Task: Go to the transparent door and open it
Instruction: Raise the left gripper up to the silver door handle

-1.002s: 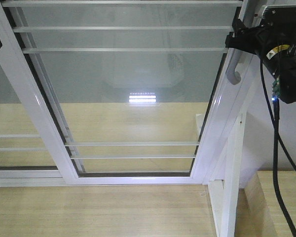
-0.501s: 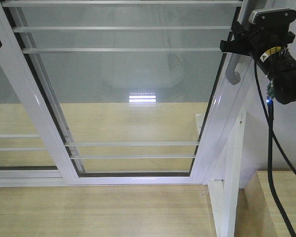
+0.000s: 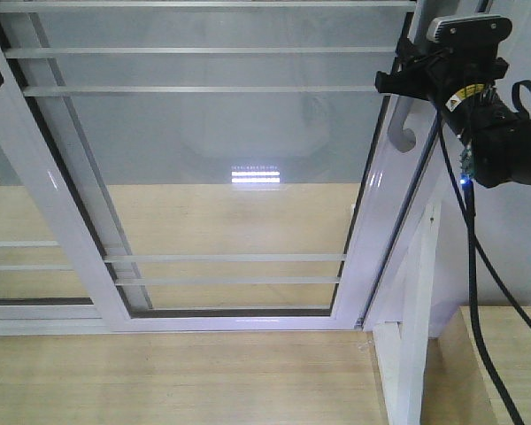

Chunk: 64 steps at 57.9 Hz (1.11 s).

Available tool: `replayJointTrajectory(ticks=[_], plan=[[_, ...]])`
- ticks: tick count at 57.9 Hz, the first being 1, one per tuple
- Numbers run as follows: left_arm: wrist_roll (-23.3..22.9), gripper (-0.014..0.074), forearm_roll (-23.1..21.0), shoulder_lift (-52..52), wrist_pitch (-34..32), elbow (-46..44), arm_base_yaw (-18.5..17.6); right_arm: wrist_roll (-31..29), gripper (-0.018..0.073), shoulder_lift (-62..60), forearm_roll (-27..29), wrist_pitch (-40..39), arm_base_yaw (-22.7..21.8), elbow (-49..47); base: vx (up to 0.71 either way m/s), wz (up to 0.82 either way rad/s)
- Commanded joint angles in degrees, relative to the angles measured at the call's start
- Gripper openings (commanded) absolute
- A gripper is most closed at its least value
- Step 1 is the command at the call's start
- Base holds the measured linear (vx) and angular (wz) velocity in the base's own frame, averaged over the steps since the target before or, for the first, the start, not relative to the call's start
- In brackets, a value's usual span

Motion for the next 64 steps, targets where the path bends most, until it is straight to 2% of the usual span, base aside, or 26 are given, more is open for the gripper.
replayJointTrajectory(ticks=[1, 23, 35, 49, 55, 60, 64], plan=[[-0.5, 0.0502, 0.0, -1.1, -4.6, -2.0, -0.1, 1.9, 0.0149, -3.2, -7.6, -7.3, 5.4, -1.5, 0.0, 0.0], [-0.5, 0.0502, 0.0, -1.1, -4.5, -2.0, -0.1, 1.7, 0.0154, -3.2, -7.6, -7.3, 12.1, -1.5, 0.0, 0.0], [-0.5, 0.0502, 0.0, -1.1, -2.2, -2.0, -0.1, 2.6, 0.0154, -3.8, -7.6, -6.4, 12.1, -1.5, 0.0, 0.0], [0.7, 0.0502, 0.2, -1.0, 3.7, -2.0, -0.1, 1.8, 0.0154, -10.1, -7.7, -1.0, 12.0, 1.8, 0.0, 0.0], [0.7, 0.0502, 2.6, -0.8, 4.8, -2.0, -0.2, 0.0, 0.0153, -14.2, -7.6, 2.8, 11.9, 4.0, 0.0, 0.0], [0.7, 0.0502, 4.4, 0.0, 4.8, -2.0, -1.4, -3.7, 0.0123, -17.7, -7.5, 4.8, 11.9, 6.2, 0.0, 0.0], [0.6, 0.0502, 5.9, 1.2, 4.3, -2.0, -3.4, -5.4, 0.006, -20.5, -7.1, 6.9, 11.9, 8.0, 0.0, 0.0]])
